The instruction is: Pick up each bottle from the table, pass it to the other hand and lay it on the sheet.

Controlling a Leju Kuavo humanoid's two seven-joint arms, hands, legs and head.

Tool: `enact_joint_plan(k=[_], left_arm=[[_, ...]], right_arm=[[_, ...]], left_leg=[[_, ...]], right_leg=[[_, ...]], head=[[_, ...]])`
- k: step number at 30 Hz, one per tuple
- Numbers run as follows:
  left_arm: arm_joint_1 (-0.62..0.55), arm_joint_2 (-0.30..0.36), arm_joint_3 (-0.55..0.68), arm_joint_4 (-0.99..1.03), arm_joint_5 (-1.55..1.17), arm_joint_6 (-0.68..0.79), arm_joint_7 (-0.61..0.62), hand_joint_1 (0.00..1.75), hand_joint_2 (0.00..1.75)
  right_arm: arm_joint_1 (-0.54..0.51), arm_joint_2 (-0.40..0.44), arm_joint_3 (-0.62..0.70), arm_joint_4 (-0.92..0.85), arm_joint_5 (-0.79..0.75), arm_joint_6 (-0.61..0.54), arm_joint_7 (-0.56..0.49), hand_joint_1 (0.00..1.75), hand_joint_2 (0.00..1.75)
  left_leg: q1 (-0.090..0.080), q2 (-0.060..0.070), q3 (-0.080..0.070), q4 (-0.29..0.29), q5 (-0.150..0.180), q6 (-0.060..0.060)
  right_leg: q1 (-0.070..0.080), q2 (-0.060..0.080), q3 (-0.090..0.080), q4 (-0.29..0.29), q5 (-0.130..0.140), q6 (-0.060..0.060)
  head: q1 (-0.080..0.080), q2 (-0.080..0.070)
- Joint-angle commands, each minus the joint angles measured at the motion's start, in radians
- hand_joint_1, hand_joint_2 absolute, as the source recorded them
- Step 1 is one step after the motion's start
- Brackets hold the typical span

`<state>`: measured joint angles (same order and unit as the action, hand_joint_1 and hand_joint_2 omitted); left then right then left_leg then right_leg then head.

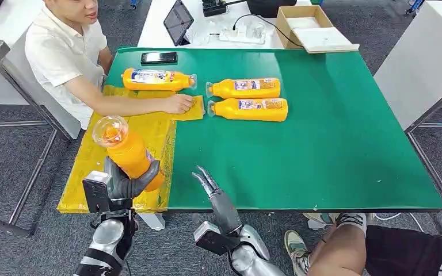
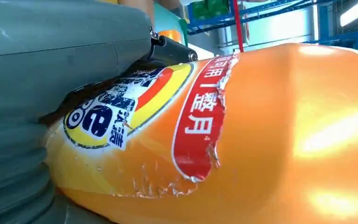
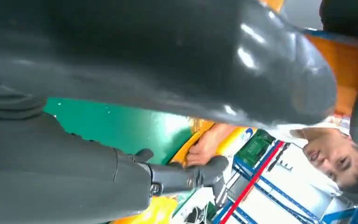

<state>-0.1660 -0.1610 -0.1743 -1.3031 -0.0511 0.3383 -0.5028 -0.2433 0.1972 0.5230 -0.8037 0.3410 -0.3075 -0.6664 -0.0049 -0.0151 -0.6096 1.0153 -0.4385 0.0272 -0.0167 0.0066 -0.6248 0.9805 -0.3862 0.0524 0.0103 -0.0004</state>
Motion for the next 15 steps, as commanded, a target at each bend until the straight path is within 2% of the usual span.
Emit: enact_joint_plan(k=[1, 3, 5, 13, 14, 15], left_arm=[[-0.051, 0.027, 0.023, 0.067, -0.001, 0.001, 0.006, 1.75, 1.75], [-0.051, 0.027, 0.023, 0.067, -0.001, 0.001, 0.006, 1.75, 1.75], [-0.061, 0.039, 0.008, 0.082, -0.212, 0.205, -0.008, 1.75, 1.75], [-0.076, 0.052, 0.014, 0.090, -0.293, 0.232, 0.009, 1.75, 1.75], [-0.246, 0.127, -0.029, 0.369, -0.827, 0.272, 0.268, 1.75, 1.75], [-0.246, 0.127, -0.029, 0.369, -0.827, 0.272, 0.268, 1.75, 1.75]], right_arm=[[0.002, -0.032, -0.021, -0.022, 0.000, -0.002, -0.032, 0.00, 0.00], [0.002, -0.032, -0.021, -0.022, 0.000, -0.002, -0.032, 0.00, 0.00], [0.024, -0.030, -0.053, -0.056, 0.019, -0.053, -0.032, 0.00, 0.00], [0.053, -0.042, -0.080, -0.119, 0.018, -0.073, -0.032, 0.00, 0.00], [0.133, -0.015, -0.243, -0.297, -0.058, -0.118, -0.032, 0.00, 0.00], [0.133, -0.015, -0.243, -0.297, -0.058, -0.118, -0.032, 0.00, 0.00]], left_leg=[[0.001, -0.001, 0.006, -0.001, -0.002, -0.002], [0.001, -0.001, 0.004, -0.001, -0.001, -0.002], [0.000, -0.001, 0.003, -0.001, -0.001, -0.001], [0.001, -0.001, 0.003, -0.001, -0.001, -0.002], [0.001, -0.002, 0.006, -0.001, -0.002, -0.002], [0.001, -0.002, 0.004, -0.001, -0.001, -0.002]], right_leg=[[0.001, -0.002, 0.006, -0.001, -0.002, -0.002], [0.001, -0.002, 0.005, -0.001, -0.002, -0.002], [0.001, -0.001, 0.004, -0.001, -0.001, -0.002], [0.001, -0.002, 0.004, -0.001, -0.001, -0.002], [0.002, -0.003, 0.006, -0.001, -0.003, -0.003], [0.001, -0.003, 0.004, -0.001, -0.002, -0.002]], head=[[0.000, 0.000], [0.000, 0.000], [0.000, 0.000], [0.000, 0.000], [0.000, 0.000], [0.000, 0.000]])
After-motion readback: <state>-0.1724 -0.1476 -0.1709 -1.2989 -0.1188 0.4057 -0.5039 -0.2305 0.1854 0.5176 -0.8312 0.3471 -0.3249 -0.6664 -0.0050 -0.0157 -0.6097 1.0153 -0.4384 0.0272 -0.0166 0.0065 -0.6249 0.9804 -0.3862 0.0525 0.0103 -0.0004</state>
